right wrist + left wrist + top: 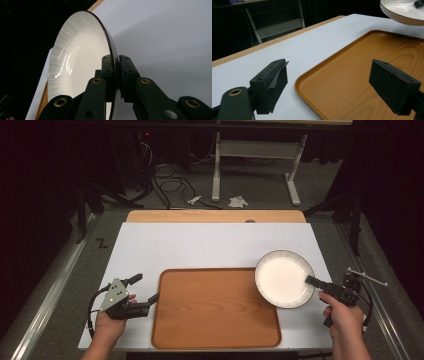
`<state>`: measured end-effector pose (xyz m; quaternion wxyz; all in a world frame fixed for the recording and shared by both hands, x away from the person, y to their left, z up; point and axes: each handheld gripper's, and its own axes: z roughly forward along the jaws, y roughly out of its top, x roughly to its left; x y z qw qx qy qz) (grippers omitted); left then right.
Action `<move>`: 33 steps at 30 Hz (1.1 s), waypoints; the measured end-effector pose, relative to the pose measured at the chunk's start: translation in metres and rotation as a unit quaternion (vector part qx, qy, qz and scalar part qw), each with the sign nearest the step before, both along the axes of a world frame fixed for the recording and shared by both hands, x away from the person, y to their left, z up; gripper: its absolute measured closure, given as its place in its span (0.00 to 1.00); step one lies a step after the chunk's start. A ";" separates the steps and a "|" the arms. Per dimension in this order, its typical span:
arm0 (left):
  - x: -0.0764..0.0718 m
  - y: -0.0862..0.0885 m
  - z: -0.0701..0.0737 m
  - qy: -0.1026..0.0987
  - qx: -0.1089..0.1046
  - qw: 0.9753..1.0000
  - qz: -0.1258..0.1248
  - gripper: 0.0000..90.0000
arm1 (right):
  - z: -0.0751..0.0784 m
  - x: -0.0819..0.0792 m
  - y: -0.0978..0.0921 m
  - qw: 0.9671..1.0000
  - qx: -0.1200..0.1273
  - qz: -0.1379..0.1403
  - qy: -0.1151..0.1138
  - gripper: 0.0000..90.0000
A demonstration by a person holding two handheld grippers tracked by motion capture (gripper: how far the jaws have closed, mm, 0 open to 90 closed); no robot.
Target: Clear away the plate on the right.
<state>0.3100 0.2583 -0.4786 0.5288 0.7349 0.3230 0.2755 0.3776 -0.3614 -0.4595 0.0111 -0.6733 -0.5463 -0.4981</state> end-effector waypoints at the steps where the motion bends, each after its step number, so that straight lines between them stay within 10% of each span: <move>1: 0.000 0.000 0.000 0.000 0.001 1.000 0.000 0.17 | 0.001 0.002 0.003 1.000 0.002 0.002 -0.003 0.94; 33: -0.014 0.008 -0.002 0.001 0.006 1.000 0.001 0.17 | -0.006 0.026 0.099 0.993 0.018 0.119 -0.014 0.94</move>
